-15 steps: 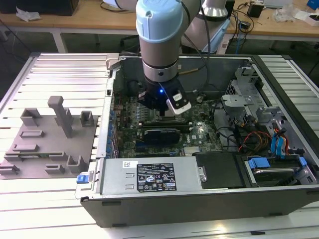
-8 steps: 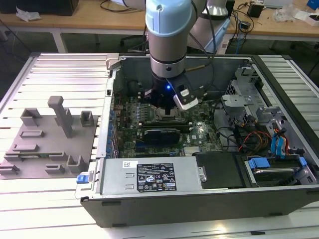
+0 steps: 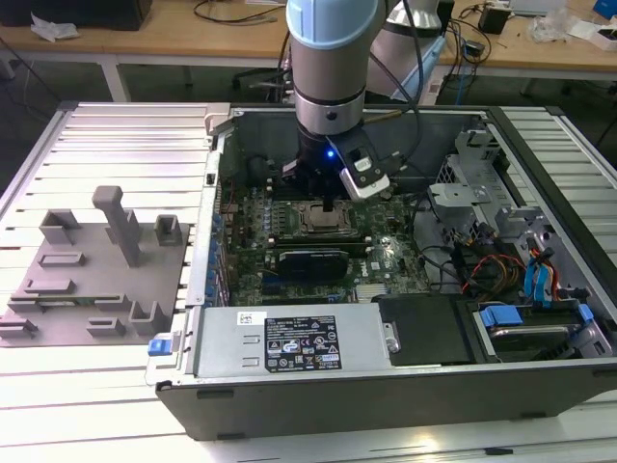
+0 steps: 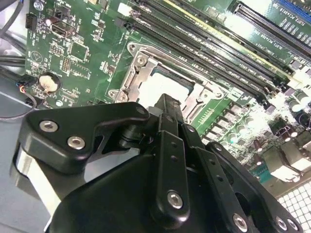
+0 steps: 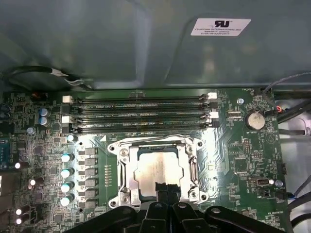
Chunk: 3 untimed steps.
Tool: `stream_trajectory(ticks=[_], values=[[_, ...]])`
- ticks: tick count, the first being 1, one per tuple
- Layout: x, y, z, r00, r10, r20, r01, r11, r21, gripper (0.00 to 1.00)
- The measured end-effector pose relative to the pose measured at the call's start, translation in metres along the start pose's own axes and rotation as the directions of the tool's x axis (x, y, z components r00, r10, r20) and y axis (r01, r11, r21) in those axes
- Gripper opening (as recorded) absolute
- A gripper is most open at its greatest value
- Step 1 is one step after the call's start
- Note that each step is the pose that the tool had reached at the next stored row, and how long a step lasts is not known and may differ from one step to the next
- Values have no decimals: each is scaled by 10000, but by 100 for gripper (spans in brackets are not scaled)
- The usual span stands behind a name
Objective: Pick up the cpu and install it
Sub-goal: 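Install the second cpu locking lever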
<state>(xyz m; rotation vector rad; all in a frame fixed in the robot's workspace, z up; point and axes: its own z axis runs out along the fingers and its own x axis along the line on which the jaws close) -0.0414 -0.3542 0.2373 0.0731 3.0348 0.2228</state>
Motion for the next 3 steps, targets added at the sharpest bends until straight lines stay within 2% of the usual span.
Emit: stream_trajectory(ticks=[3], values=[[-1, 0, 0, 10000, -1, 1, 1, 10000, 1, 11]])
